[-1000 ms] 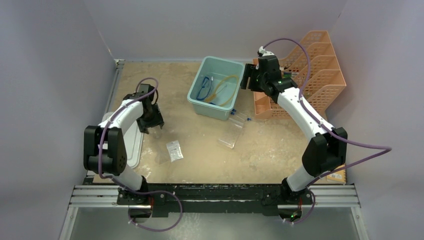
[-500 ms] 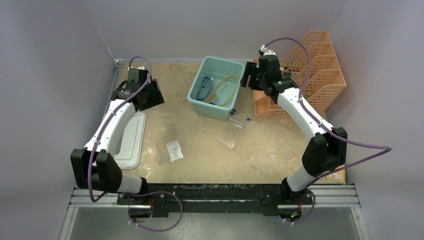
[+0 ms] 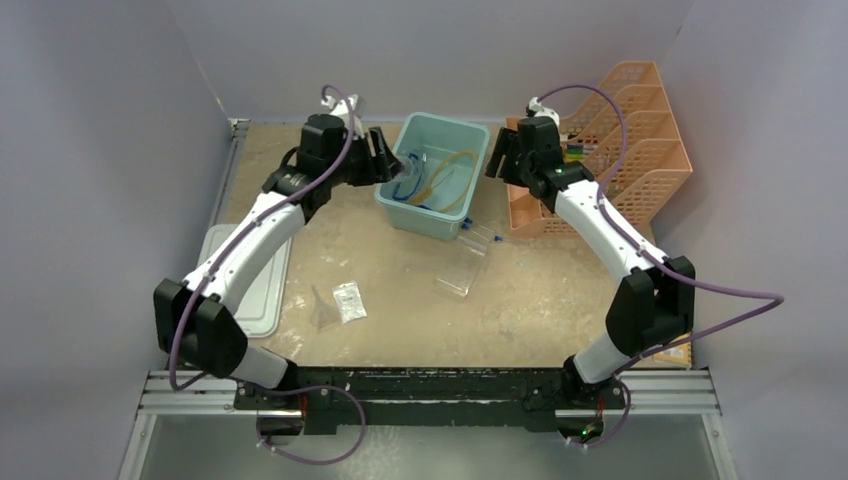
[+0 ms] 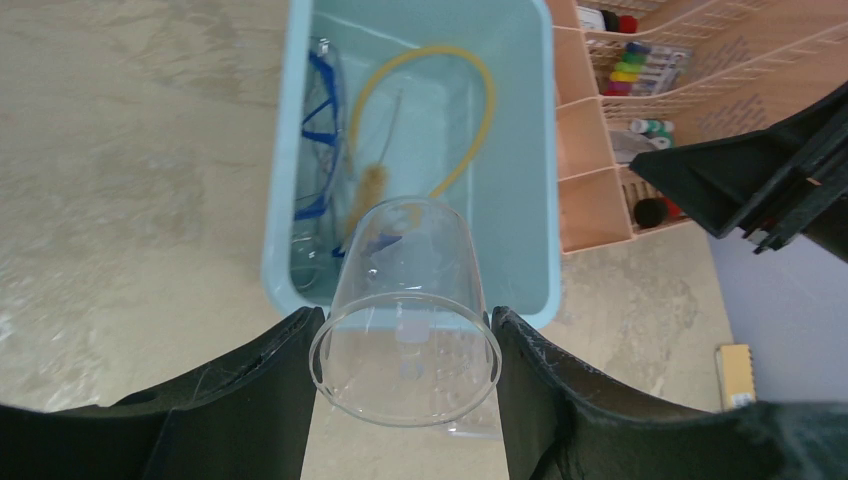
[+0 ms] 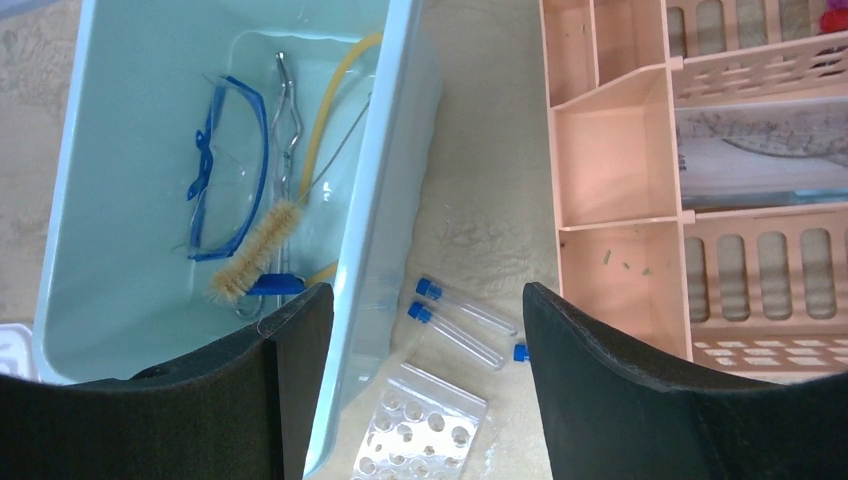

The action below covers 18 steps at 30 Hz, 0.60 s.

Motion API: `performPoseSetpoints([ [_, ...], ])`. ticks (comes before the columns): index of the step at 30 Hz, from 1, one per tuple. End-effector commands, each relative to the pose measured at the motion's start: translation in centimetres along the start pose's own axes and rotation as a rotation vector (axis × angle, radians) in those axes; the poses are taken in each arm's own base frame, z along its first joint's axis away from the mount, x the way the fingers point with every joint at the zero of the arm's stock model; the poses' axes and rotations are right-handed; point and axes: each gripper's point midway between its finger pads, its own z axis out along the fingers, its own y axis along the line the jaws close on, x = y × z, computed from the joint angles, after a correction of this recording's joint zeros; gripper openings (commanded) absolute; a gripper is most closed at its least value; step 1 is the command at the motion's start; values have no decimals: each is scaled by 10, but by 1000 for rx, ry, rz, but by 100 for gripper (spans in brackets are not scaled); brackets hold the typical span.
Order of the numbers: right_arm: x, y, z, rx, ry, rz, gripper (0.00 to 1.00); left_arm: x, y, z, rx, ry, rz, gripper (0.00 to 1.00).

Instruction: Organize the chemistry lab equipment

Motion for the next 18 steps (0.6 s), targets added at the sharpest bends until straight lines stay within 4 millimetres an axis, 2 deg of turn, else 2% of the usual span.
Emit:
performPoseSetpoints([
  [1, -16, -10, -14, 36, -68, 76, 71, -7, -49, 26, 154, 5, 9, 37],
  [6, -7, -20, -16, 52, -55, 115, 71, 16, -55, 66, 95, 139, 74, 37],
  [10, -3, -23, -17, 58, -47, 128, 71, 32, -45, 95, -12, 219, 129, 35],
  [14, 0, -22, -17, 53, -38, 124, 71, 47, -39, 116, -42, 299, 129, 34],
  [18, -1, -20, -16, 39, -32, 108, 71, 72, -41, 132, -28, 414, 158, 34],
])
